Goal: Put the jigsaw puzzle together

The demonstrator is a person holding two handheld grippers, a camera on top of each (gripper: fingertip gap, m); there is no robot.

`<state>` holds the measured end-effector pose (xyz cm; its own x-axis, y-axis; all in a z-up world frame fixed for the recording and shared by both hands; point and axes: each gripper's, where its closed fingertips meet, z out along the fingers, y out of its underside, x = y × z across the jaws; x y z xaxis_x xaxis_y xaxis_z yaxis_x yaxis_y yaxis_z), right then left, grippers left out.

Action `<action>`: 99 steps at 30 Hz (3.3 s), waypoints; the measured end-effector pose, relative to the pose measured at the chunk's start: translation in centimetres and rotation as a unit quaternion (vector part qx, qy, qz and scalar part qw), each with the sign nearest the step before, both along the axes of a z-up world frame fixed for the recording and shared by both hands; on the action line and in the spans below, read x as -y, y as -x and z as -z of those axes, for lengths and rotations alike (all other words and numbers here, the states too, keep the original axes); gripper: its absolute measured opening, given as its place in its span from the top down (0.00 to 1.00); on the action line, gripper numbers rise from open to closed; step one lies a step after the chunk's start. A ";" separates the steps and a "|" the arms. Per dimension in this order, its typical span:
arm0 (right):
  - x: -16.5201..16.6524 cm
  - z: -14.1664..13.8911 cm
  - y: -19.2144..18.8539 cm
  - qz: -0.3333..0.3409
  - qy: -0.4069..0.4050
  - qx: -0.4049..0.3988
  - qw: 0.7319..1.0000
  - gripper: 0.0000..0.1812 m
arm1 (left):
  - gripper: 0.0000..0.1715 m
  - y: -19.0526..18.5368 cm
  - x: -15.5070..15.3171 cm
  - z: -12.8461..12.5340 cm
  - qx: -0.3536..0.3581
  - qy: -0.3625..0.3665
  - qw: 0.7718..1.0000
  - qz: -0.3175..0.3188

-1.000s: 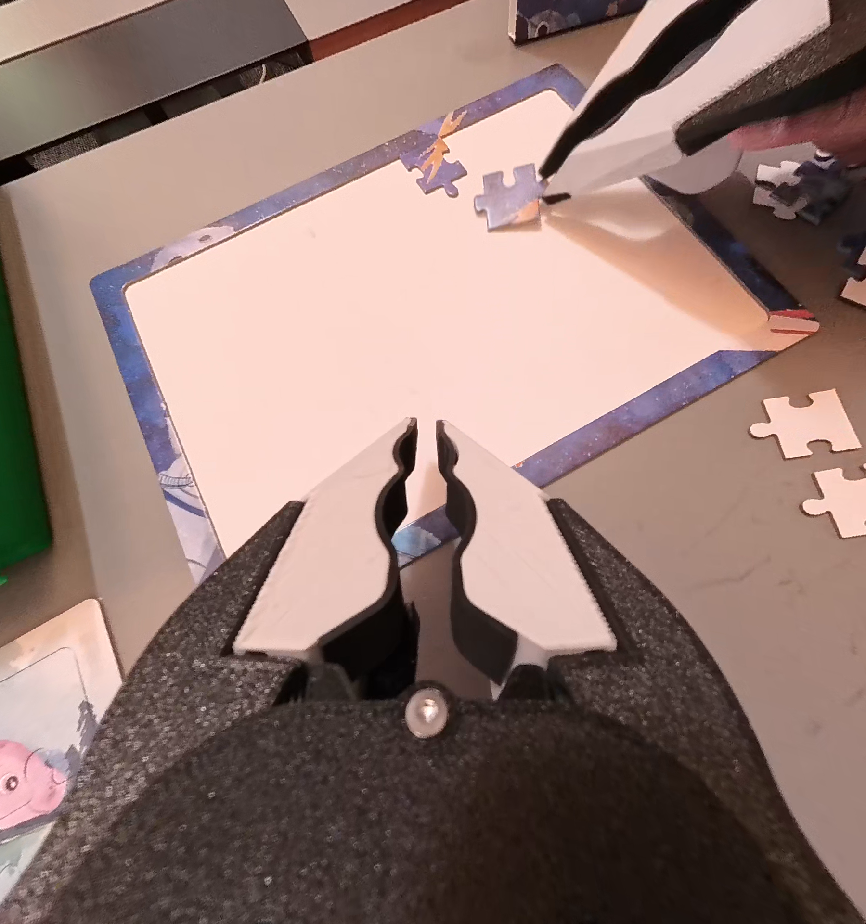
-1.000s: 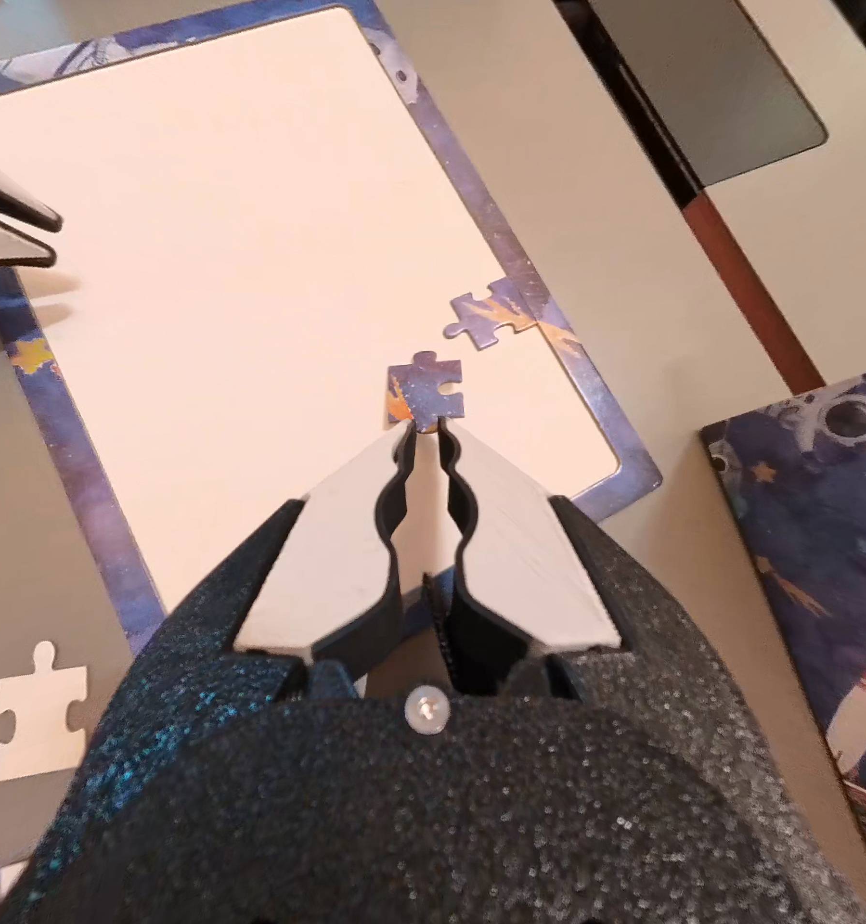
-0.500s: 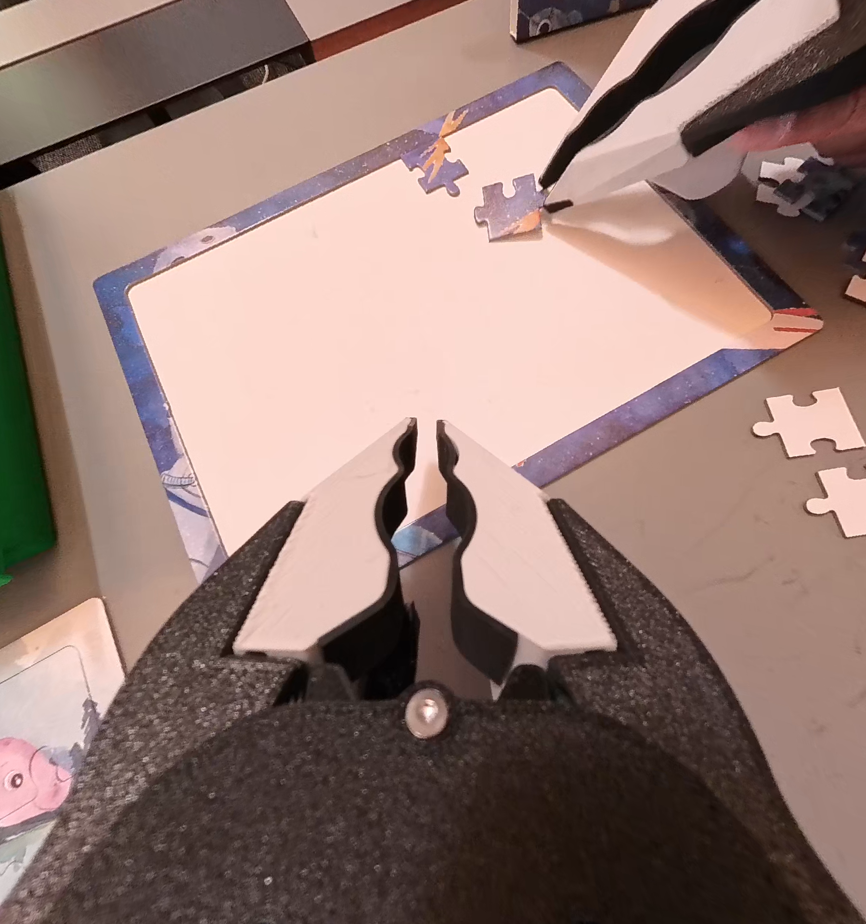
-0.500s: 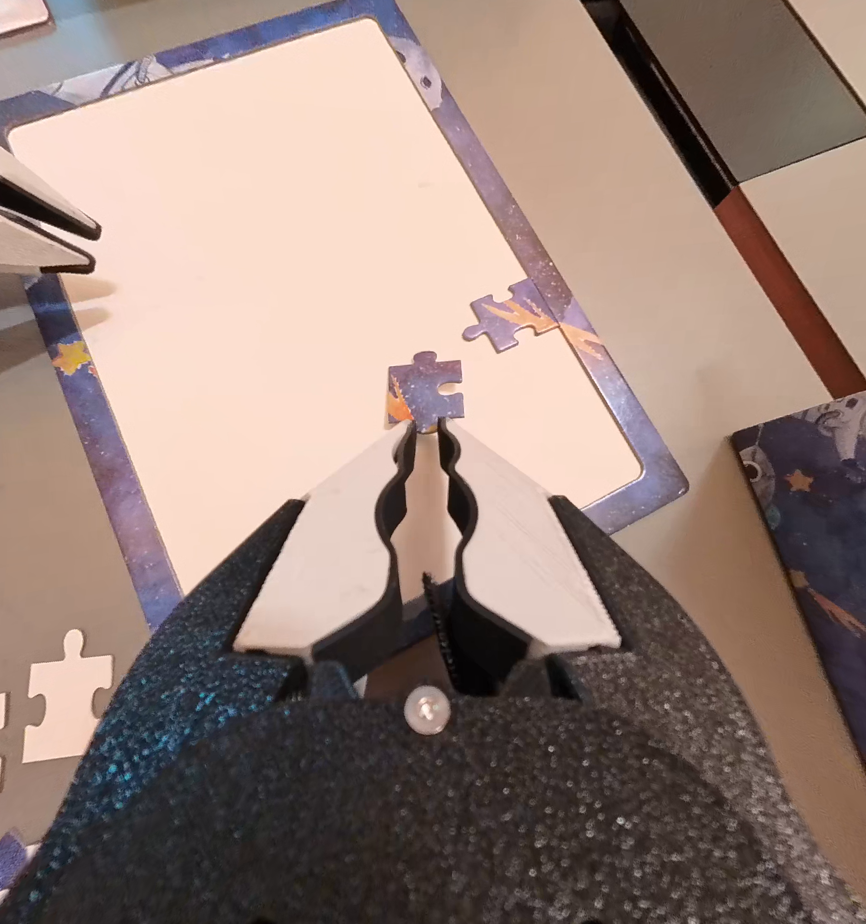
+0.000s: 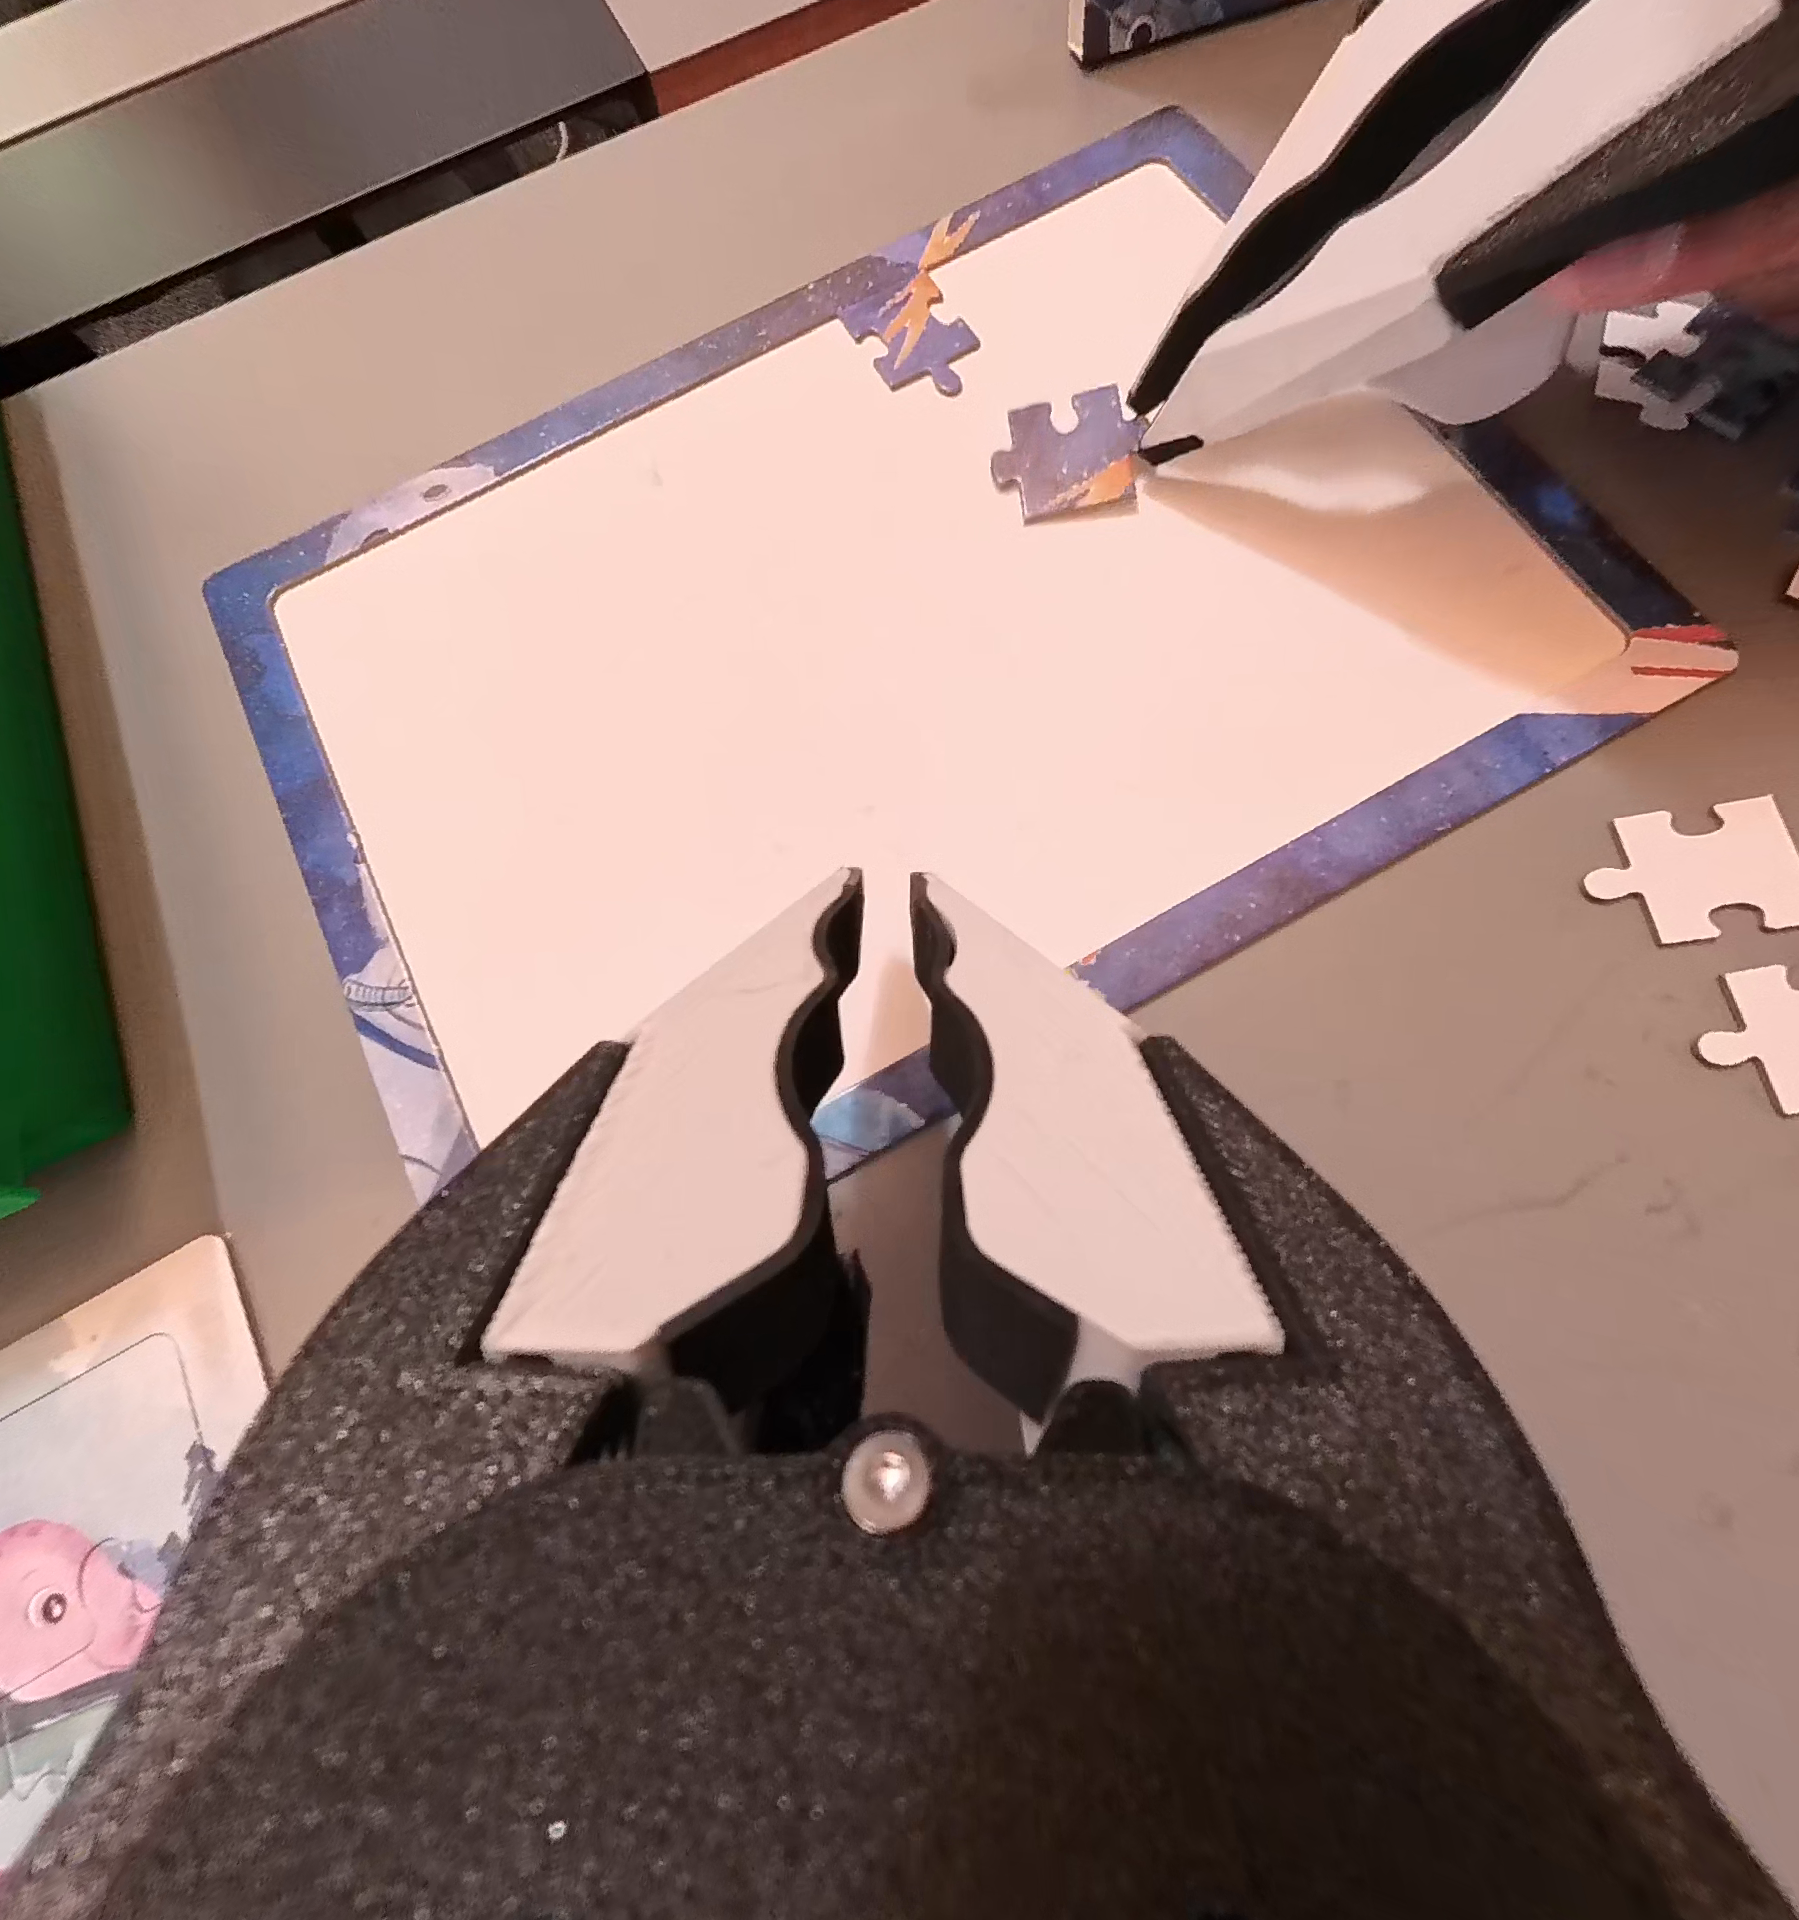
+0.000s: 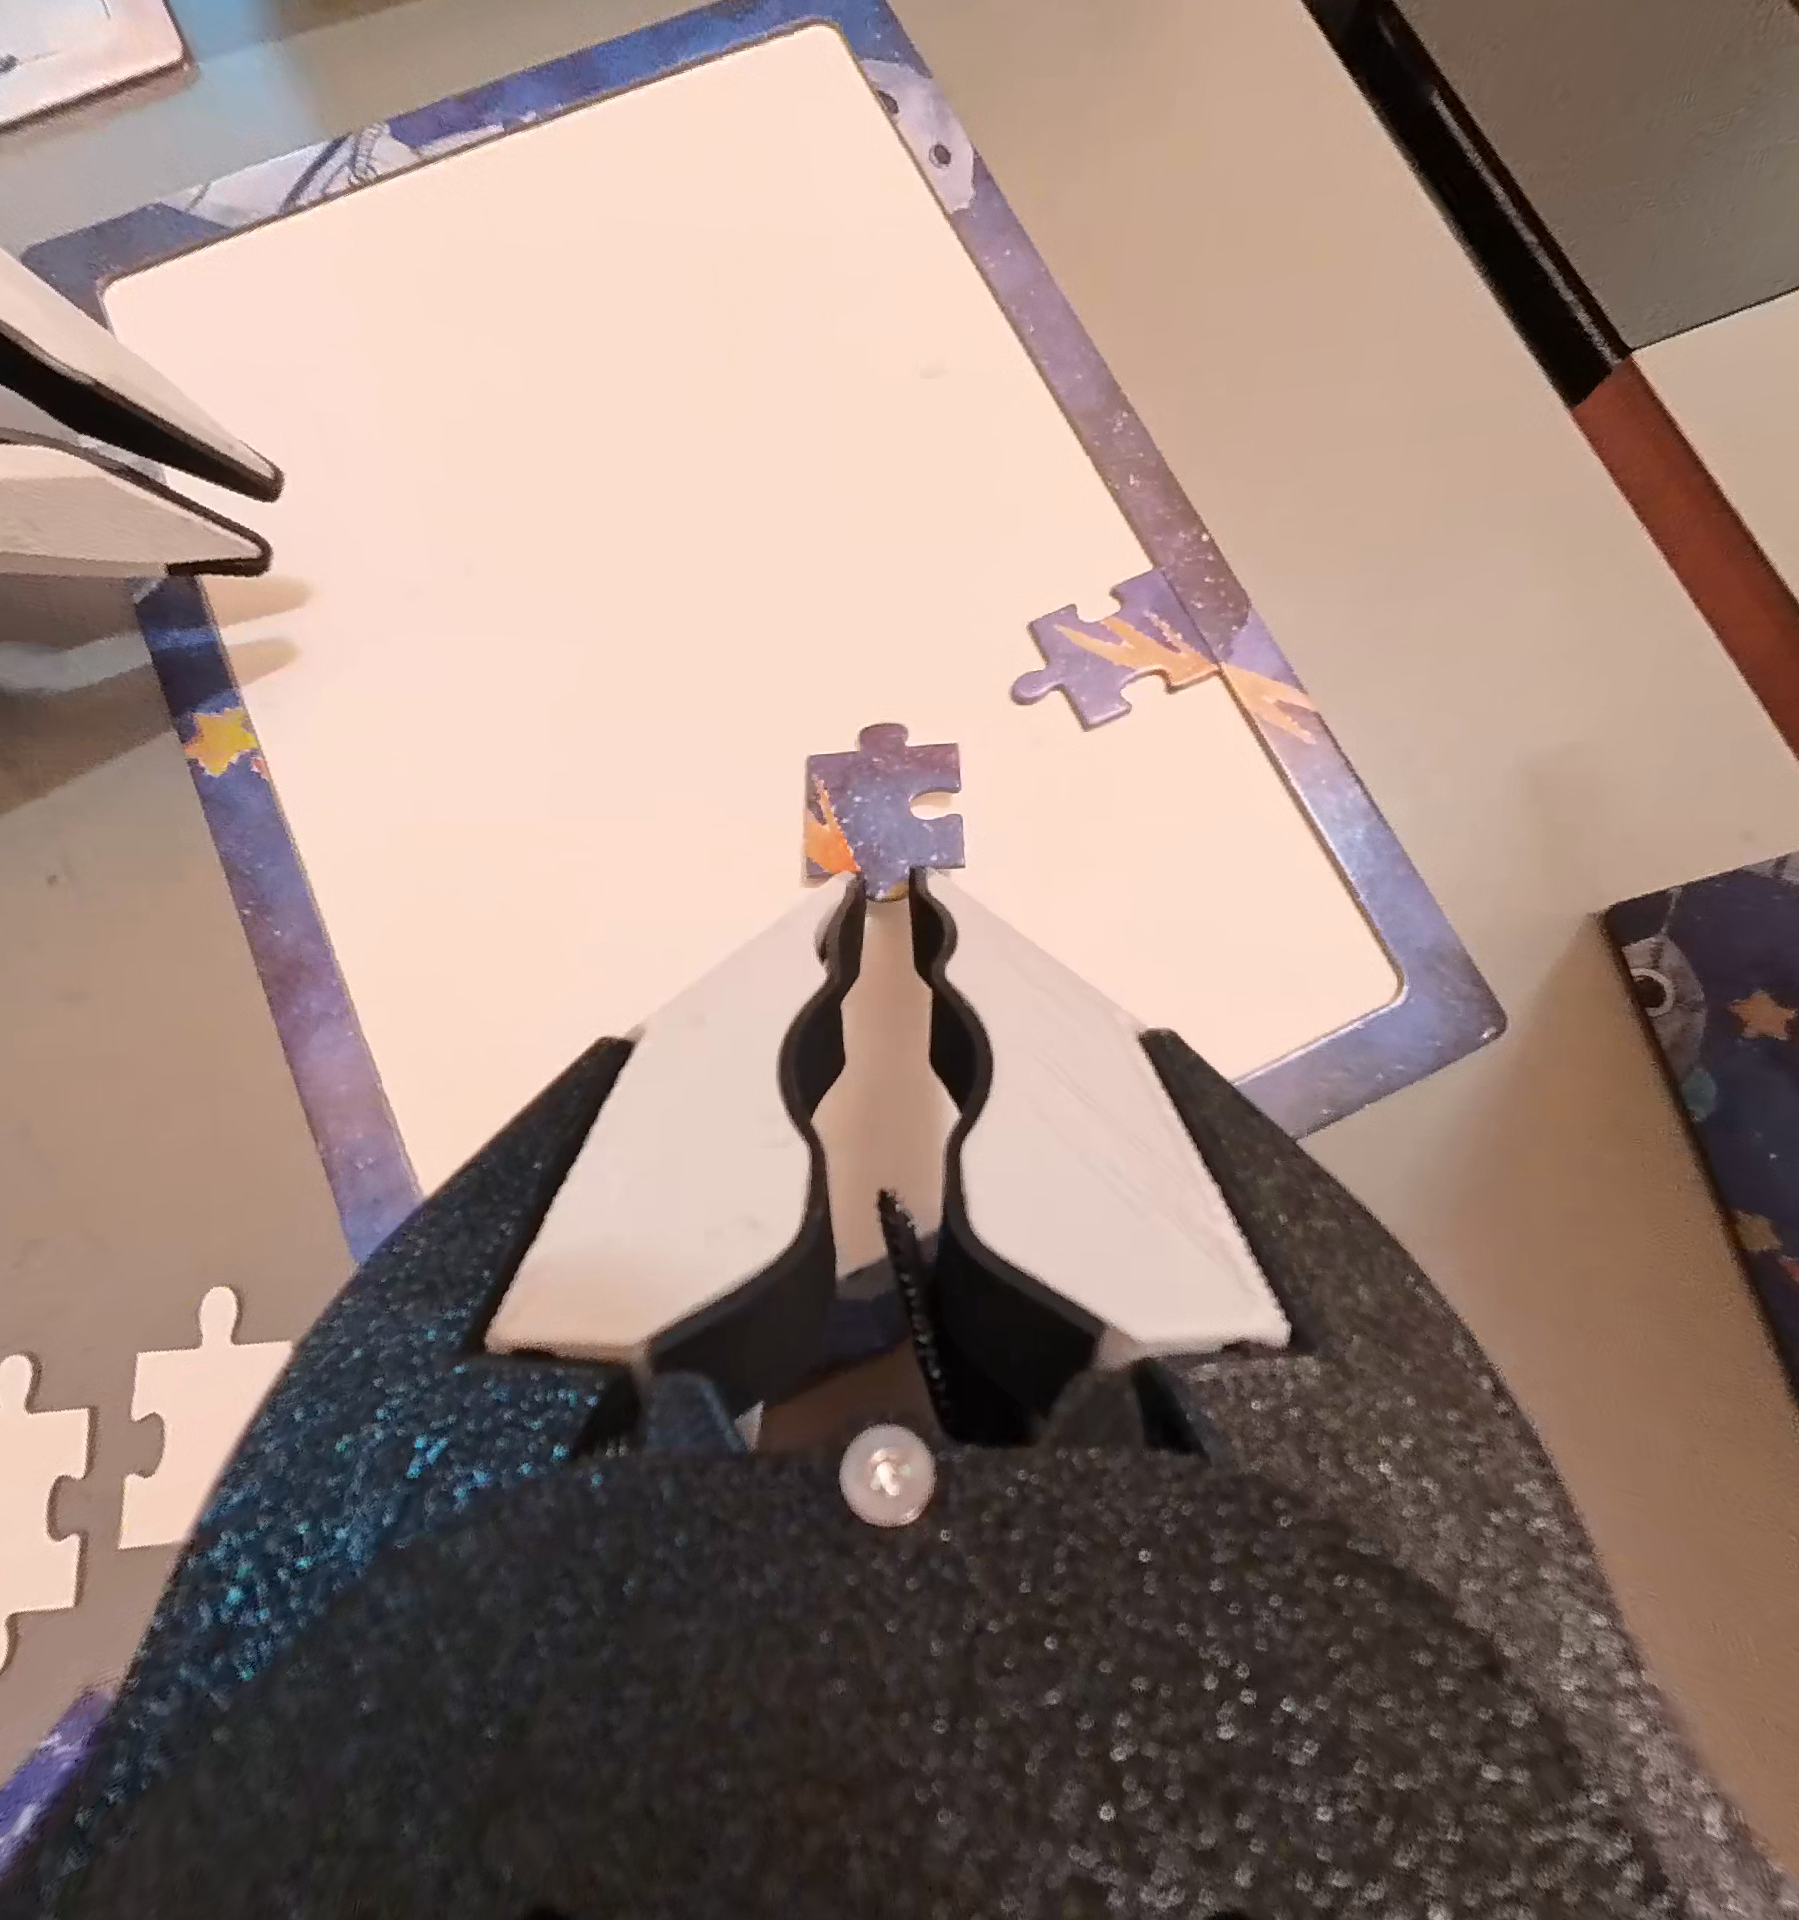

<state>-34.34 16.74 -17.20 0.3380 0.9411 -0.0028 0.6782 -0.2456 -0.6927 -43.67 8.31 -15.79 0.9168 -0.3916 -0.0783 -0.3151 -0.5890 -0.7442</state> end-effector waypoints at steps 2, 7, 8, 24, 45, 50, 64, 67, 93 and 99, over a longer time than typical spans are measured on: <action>-0.1 -0.1 -0.1 0.001 -0.001 0.000 1.000 0.96 | 0.95 0.0 0.0 0.1 -0.005 0.000 1.000 0.000; -0.3 0.0 -0.4 0.006 -0.003 0.004 1.000 0.96 | 0.95 0.0 0.0 0.0 -0.006 -0.001 1.000 0.000; -0.4 0.0 -0.5 0.007 -0.004 0.004 1.000 0.96 | 0.95 0.0 0.0 0.0 -0.005 -0.001 1.000 0.000; 1.2 -0.3 0.1 -0.037 0.008 -0.008 0.999 1.00 | 0.95 -0.2 0.0 -0.2 0.000 -0.003 1.000 0.003; -0.5 0.3 1.2 0.049 0.022 -0.014 0.998 0.74 | 0.94 0.0 0.0 -0.3 0.002 -0.003 1.000 0.001; -0.4 0.6 1.4 0.044 -0.007 0.009 0.999 0.79 | 0.94 -0.1 0.0 -0.3 0.004 -0.004 1.000 0.002; 6.9 -2.6 3.0 -0.152 0.067 -0.068 0.984 0.88 | 0.94 -1.2 0.4 -0.7 0.053 0.008 0.998 0.017; 8.3 -4.9 4.0 -0.190 0.024 -0.093 0.977 0.88 | 0.90 -2.6 1.0 -2.3 0.233 0.060 0.971 0.012; 11.8 -13.8 8.2 -0.183 0.213 -0.351 0.893 0.87 | 0.99 0.8 1.8 -14.5 0.677 -0.034 0.731 0.086; 10.9 -15.3 7.4 -0.171 0.218 -0.387 0.879 0.95 | 1.00 -0.6 2.4 -14.9 0.655 -0.036 0.746 0.114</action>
